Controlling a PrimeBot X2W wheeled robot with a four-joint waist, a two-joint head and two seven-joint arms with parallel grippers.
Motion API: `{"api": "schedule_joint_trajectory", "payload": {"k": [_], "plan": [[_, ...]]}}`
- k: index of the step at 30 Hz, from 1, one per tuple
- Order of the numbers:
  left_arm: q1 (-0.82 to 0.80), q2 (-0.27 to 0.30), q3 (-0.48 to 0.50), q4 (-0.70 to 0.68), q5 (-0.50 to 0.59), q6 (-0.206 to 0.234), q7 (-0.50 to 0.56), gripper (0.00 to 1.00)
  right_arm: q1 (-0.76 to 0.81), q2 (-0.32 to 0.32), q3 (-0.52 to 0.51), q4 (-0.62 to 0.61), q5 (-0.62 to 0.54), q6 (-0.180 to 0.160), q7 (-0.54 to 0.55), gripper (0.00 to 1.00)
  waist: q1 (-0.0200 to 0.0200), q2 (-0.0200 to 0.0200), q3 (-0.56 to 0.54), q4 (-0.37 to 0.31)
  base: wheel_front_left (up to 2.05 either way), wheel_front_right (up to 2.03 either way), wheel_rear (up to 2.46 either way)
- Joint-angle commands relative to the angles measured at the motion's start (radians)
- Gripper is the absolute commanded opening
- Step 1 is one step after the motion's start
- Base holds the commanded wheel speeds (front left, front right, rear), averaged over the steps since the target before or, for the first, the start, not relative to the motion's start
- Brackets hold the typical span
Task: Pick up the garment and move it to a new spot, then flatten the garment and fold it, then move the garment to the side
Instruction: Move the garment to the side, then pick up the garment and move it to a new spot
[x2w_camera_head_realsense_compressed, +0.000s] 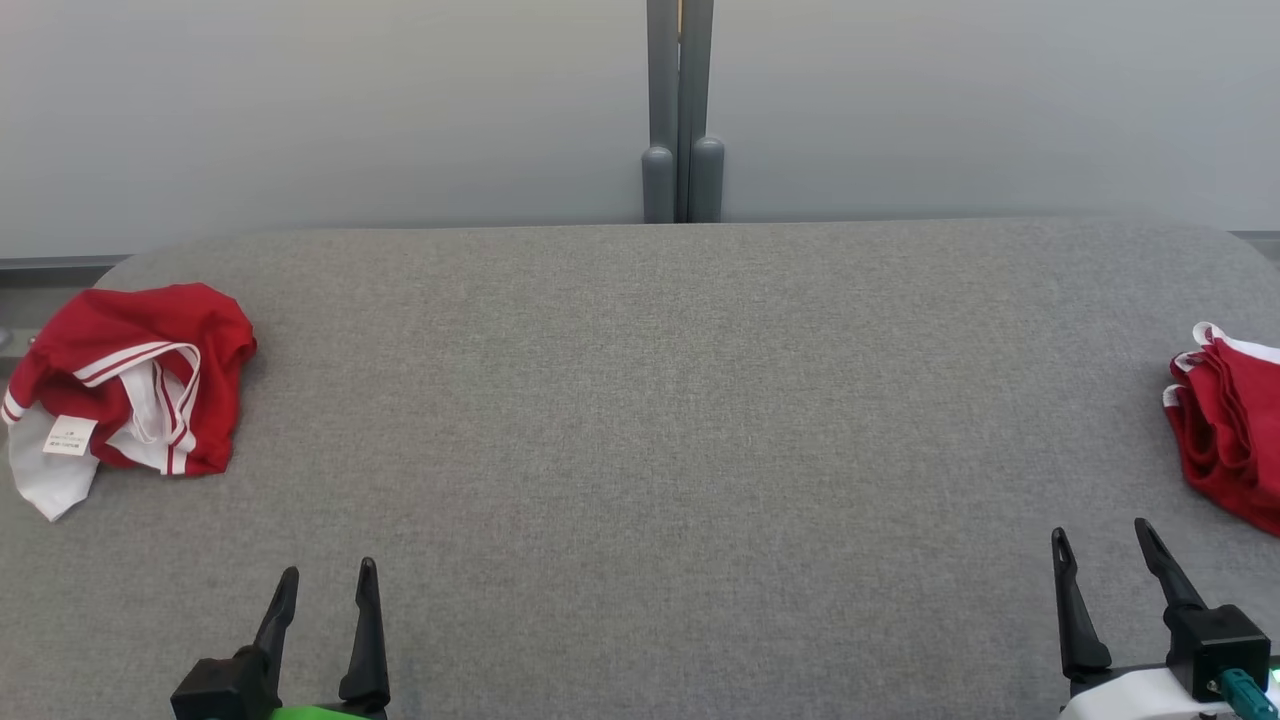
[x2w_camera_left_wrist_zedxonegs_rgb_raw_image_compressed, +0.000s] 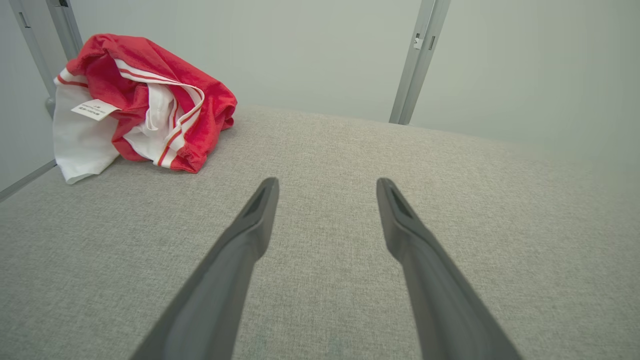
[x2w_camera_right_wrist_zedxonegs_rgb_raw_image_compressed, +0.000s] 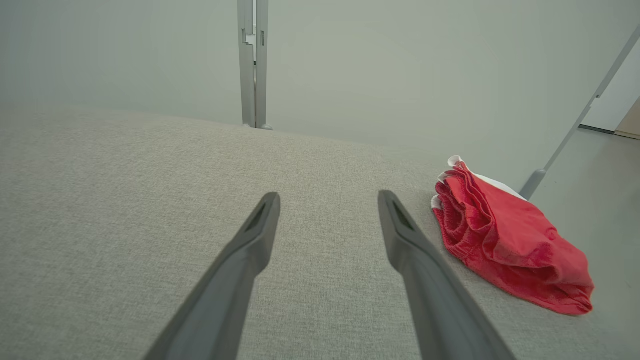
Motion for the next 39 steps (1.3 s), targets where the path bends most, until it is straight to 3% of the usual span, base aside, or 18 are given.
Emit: {"api": "schedule_joint_trajectory", "payload": {"k": [1,28,35,39], "plan": [[0.014,0.002,0.002,-0.003,-0.007,-0.002,0.0,1.0,-0.012,0.003,0.006,0.008,-0.005,-0.002,-0.003,1.0,0.0001,0.0,0.0,0.0,0.0,0.0,0.0],[0.01,0.002,-0.014,-0.027,-0.007,0.002,0.0,1.0,-0.029,0.012,0.053,0.027,0.003,-0.002,-0.003,1.0,0.0001,0.0,0.013,0.026,0.0,0.0,0.0],[0.0,0.002,-0.008,-0.032,-0.014,0.011,0.0,1.0,-0.04,0.012,0.079,0.03,-0.003,-0.002,-0.003,1.0,0.0001,0.0,0.008,0.119,0.0,0.0,0.0],[0.018,0.002,-0.004,-0.026,-0.008,0.013,0.0,1.0,-0.041,0.012,0.106,0.038,0.002,-0.002,-0.003,1.0,0.0001,0.0,-0.006,0.247,0.0,0.0,0.0]]}}
